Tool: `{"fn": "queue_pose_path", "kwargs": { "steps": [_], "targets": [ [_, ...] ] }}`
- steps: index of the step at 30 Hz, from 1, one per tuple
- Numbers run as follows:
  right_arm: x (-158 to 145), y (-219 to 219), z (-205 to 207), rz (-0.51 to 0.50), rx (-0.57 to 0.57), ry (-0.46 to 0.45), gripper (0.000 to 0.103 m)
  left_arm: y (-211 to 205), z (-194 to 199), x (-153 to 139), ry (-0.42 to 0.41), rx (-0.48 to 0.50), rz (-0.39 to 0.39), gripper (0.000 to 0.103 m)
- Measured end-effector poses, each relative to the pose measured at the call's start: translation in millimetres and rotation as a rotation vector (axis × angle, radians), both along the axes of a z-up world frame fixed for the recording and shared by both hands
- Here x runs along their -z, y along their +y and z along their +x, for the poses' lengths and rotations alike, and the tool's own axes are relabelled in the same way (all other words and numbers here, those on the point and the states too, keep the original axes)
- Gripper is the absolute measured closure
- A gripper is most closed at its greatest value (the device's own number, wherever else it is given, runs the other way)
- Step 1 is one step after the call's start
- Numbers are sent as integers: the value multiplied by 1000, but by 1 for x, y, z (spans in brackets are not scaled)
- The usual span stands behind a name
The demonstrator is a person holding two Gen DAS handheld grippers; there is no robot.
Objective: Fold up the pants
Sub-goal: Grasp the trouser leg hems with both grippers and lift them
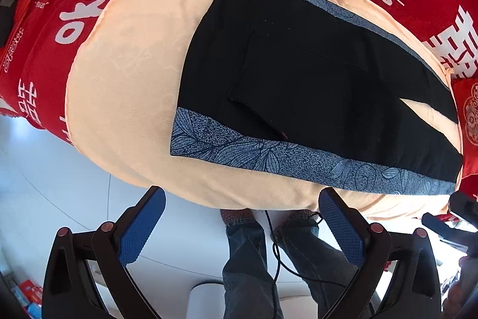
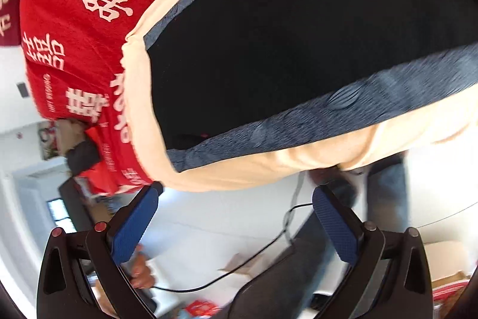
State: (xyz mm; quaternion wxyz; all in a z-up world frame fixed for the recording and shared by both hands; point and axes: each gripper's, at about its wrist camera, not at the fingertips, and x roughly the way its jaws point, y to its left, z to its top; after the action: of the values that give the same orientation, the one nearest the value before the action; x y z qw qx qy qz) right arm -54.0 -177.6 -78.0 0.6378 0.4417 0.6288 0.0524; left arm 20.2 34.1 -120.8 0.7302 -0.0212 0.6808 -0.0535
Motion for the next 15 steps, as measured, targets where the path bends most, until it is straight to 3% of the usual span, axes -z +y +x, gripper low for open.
{"fn": "queue_pose_path", "kwargs": {
  "steps": [5, 7, 9, 12, 15],
  "targets": [
    [68, 37, 13, 188, -27, 4, 2, 11, 6, 31, -23, -31, -64, 0],
    [94, 49, 19, 210, -47, 0, 17, 14, 7, 47, -18, -39, -98, 0],
    [117, 52, 19, 229, -32, -4, 24, 15, 7, 62, -6, -41, -135, 0],
    [143, 46, 14, 278, 42, -13, 24, 15, 7, 80, 1, -42, -185, 0],
    [149, 36, 11, 316, 107, -50, 24, 15, 5, 93, 23, -55, -242, 0]
  ]
}}
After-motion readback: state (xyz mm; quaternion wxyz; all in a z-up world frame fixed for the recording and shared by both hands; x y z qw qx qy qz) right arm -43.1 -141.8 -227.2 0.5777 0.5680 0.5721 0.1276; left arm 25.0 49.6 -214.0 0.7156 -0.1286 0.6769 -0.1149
